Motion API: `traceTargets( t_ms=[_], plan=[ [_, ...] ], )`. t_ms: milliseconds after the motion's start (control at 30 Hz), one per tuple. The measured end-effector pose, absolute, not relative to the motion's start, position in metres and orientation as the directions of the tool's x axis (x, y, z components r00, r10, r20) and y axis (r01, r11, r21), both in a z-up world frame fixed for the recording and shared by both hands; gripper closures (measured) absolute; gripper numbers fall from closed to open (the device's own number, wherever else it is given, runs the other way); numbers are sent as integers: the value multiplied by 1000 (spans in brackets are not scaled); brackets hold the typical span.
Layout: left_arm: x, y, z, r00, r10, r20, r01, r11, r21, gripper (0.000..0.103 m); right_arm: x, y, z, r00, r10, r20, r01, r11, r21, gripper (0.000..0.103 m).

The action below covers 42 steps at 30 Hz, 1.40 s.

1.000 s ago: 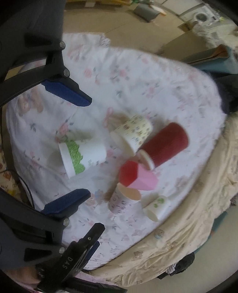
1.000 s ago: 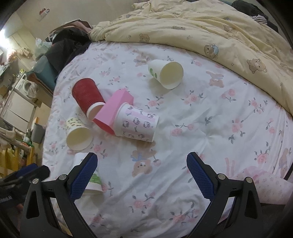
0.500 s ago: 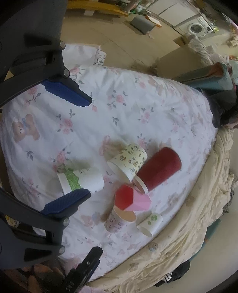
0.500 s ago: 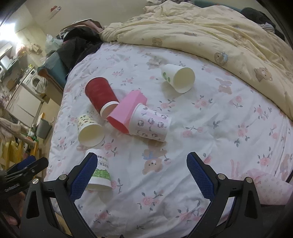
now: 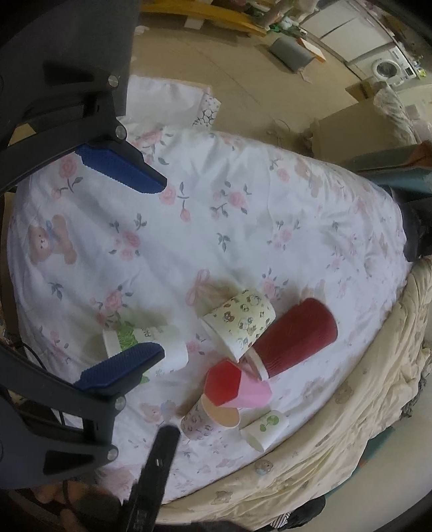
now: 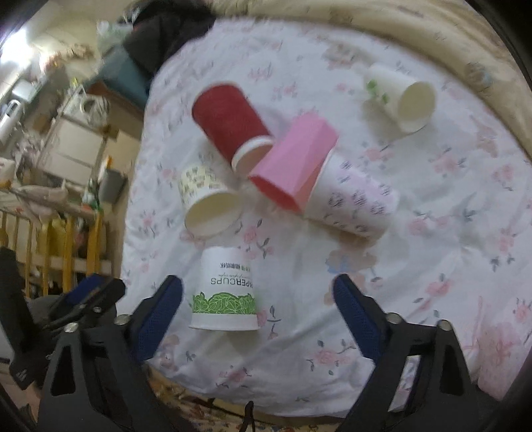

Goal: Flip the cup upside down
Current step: 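Grasp the white green-leaf cup with the right gripper while the left gripper releases it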

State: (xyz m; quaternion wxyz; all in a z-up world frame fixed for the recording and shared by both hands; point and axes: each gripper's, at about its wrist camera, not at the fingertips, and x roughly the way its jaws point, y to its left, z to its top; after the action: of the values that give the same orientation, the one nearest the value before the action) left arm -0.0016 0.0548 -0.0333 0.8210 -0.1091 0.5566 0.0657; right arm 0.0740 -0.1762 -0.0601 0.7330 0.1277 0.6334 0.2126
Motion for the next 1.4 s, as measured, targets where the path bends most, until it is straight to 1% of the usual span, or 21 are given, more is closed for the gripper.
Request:
traceTargets(
  t_ms=[67, 100, 133, 300, 467, 567, 600, 800, 933, 1167, 1267, 1400],
  plan=[
    [0, 57, -34, 366, -15, -930, -237, 965, -109, 14, 78, -165, -74, 36, 495, -868, -140, 863, 486, 17],
    [1, 57, -35, 362, -15, -932, -239, 965, -109, 14, 80, -158, -81, -1, 497, -867, -137, 859, 493, 21],
    [2, 57, -35, 358, -14, -934, -241, 965, -107, 14, 81, -151, -88, -35, 502, -864, -135, 855, 501, 24],
    [5, 63, -41, 322, 9, -947, -268, 960, -82, 14, 85, -116, -111, -126, 507, -853, -132, 843, 521, 25],
    [7, 64, -42, 318, 21, -948, -264, 962, -68, 14, 91, -99, -134, -179, 450, -875, -135, 870, 475, 26],
    [7, 62, -44, 310, 11, -951, -260, 963, -74, 14, 92, -93, -145, -198, 425, -883, -142, 879, 455, 33],
    [8, 62, -45, 307, 9, -952, -261, 962, -75, 13, 92, -93, -146, -198, 418, -887, -143, 883, 448, 41],
    [10, 59, -45, 321, 21, -947, -258, 964, -66, 13, 91, -104, -132, -156, 447, -881, -152, 871, 468, 43],
    [10, 58, -44, 338, -9, -941, -256, 961, -101, 14, 88, -121, -104, -93, 488, -868, -175, 850, 497, 43],
    [11, 47, -43, 351, -35, -936, -227, 966, -121, 14, 70, -160, -57, 16, 555, -832, -168, 822, 545, 43],
    [10, 45, -44, 356, -42, -933, -223, 966, -129, 14, 60, -173, -46, 60, 571, -819, -176, 814, 554, 43],
    [9, 38, -47, 347, -85, -934, -193, 968, -160, 14, 54, -189, -42, 121, 595, -795, -181, 800, 572, 43]
  ],
)
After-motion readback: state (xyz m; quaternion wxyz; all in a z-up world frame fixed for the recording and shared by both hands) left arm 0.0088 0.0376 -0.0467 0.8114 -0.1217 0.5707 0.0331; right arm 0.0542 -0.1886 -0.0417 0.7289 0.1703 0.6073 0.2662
